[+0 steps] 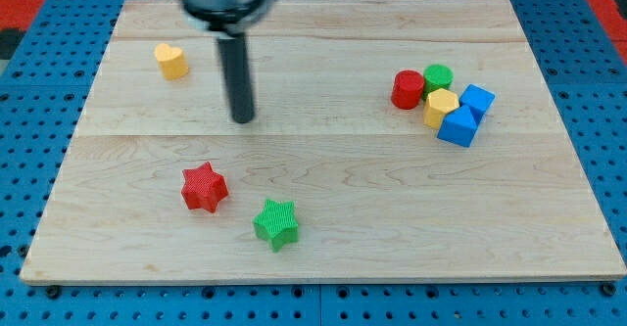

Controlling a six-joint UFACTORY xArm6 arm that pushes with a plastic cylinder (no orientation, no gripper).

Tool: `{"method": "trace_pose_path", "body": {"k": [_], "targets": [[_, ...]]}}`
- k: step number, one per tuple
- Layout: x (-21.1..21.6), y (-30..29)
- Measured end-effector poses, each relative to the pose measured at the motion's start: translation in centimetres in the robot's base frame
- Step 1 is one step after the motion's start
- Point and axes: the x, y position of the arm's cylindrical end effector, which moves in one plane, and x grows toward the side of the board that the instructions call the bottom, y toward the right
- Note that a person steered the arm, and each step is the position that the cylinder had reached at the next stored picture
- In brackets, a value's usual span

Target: Move the red blocks and yellow heart towards the group of blocks

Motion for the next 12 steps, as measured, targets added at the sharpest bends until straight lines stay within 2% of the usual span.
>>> {"method": "trace_pose_path", "body": {"k": [1,2,4,6,7,8,9,10,11,12], "targets": [[4.4,-7.3],[12.0,-9.1],[10.1,11.4],[3.5,16.1],[2.3,18.9],[3.5,14.0],[0.3,11.3],[0.0,17.9],[1.4,15.7],[-0.8,8.2]]}}
